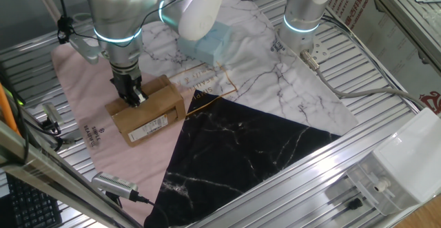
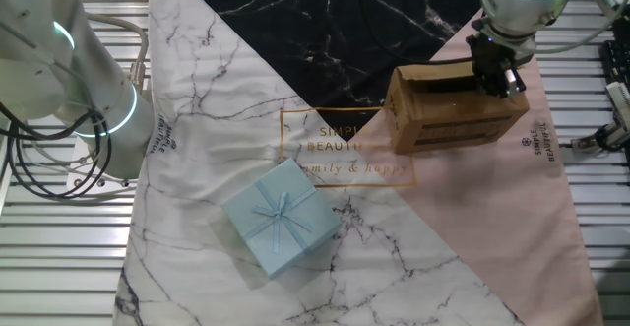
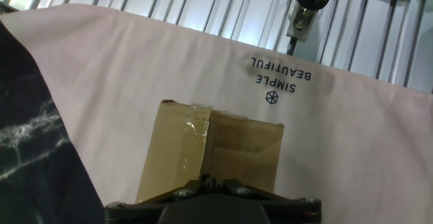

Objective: Cover the box

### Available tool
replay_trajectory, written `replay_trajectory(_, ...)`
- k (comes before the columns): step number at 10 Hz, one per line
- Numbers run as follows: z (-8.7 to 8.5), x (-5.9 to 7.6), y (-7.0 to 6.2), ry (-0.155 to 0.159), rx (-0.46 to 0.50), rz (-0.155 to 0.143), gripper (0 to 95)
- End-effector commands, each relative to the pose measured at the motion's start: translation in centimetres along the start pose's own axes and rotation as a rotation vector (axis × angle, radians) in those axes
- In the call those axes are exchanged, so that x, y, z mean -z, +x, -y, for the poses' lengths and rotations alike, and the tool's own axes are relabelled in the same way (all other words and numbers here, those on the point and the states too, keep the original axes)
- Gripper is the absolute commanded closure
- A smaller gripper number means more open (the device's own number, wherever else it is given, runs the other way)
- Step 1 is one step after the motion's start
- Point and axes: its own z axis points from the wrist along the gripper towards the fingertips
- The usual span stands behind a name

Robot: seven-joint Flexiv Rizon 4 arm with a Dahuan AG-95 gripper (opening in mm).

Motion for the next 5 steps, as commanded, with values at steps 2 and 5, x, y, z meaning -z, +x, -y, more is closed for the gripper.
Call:
replay_trajectory(2, 0.0, 0.1, 0.0, -0.003, 0.003, -0.001, 95.0)
replay_trajectory(5, -0.2, 1.5, 0.0, -0.004, 0.009, -0.019, 95.0)
